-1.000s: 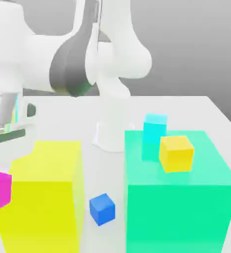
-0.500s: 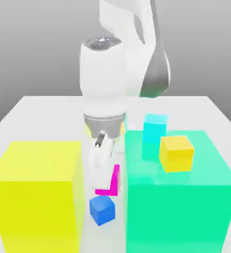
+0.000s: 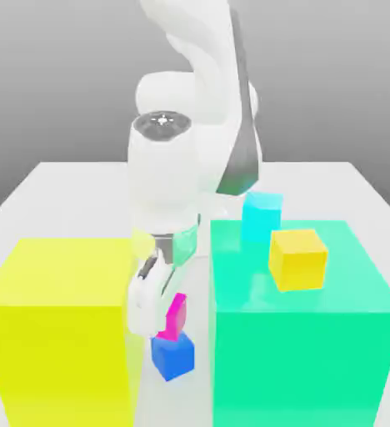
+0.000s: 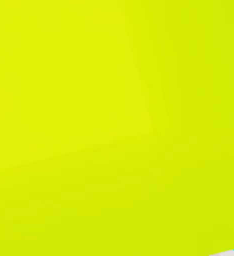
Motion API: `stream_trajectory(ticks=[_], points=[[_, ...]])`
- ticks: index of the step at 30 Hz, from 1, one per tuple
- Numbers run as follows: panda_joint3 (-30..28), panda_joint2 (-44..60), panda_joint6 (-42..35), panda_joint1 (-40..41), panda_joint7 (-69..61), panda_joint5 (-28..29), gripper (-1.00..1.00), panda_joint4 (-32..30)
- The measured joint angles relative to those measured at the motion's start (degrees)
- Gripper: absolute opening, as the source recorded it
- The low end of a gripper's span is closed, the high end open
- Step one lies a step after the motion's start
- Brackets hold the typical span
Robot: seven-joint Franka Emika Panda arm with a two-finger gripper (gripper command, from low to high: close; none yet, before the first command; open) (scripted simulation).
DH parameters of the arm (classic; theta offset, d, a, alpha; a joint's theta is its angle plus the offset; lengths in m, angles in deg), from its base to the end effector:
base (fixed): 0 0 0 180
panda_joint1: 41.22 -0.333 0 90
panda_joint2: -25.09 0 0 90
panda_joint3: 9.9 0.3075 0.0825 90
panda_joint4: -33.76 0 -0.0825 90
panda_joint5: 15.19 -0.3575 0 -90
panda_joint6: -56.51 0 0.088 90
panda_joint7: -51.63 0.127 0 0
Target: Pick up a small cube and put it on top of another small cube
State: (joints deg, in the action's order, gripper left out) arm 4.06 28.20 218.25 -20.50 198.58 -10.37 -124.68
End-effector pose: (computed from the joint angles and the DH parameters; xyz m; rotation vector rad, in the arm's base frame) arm 0.3769 -0.0393 0.1965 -0.8352 3.0279 -0.0228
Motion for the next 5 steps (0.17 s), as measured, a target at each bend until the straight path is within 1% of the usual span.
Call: stream_trajectory(ticks=[3,4,5], points=[[-0.47,2.92,2.94,-0.33,0.96,1.40,-1.00,-0.26],[-0.58,3.50,3.53,-0.42,1.11,1.63,1.00,-0.33],[-0.58,3.50,3.53,-0.42,1.11,1.63,1.00,-0.33]])
